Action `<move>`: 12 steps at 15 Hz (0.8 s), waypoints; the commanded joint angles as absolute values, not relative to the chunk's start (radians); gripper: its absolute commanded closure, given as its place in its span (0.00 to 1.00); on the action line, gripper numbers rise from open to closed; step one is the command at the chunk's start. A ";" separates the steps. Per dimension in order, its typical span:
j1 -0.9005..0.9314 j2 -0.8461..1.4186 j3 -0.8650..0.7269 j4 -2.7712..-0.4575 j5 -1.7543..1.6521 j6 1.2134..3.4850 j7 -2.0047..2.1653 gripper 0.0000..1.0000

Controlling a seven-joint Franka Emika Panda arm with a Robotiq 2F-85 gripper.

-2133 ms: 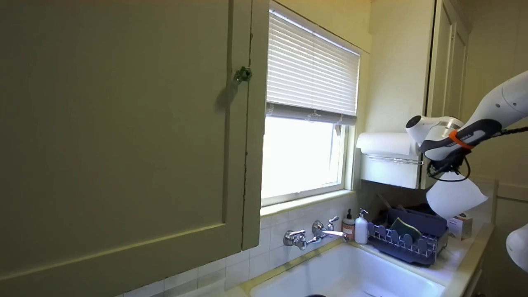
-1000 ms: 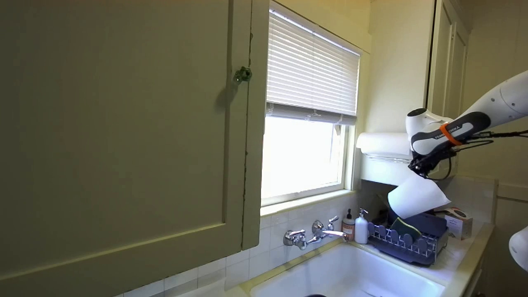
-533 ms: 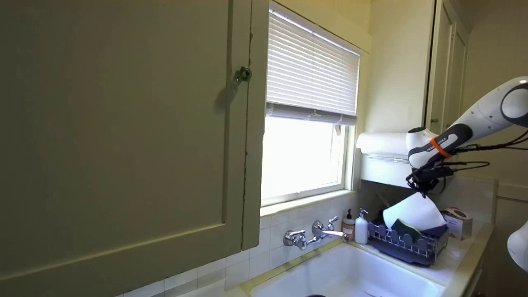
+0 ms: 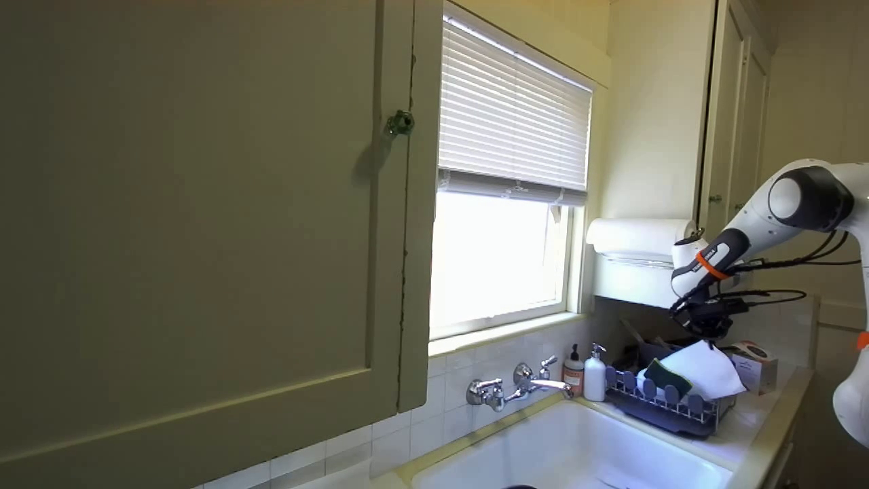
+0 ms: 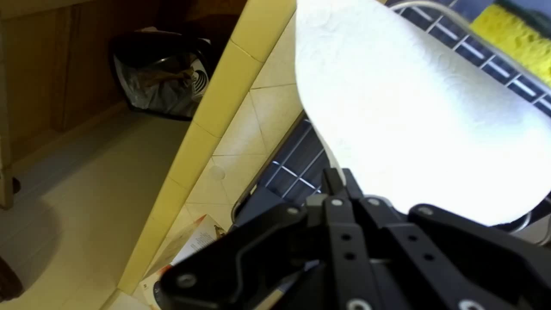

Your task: Remove one piece of paper towel from the paper towel roll

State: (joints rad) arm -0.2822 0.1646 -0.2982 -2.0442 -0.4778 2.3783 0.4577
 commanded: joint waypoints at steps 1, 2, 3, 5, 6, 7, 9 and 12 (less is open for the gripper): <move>-0.290 0.220 -0.336 -1.958 -0.435 2.353 0.422 0.74; -0.285 0.228 -0.340 -1.945 -0.436 2.350 0.424 0.72; -0.278 0.226 -0.342 -1.939 -0.439 2.347 0.426 0.66; -0.254 0.209 -0.339 -1.942 -0.466 2.326 0.454 0.51; -0.242 0.194 -0.337 -1.950 -0.475 2.310 0.465 0.44; -0.225 0.176 -0.330 -1.967 -0.484 2.292 0.472 0.35; -0.189 0.138 -0.314 -2.003 -0.529 2.244 0.479 0.20; -0.133 0.018 -0.265 -2.109 -0.614 2.165 0.506 0.00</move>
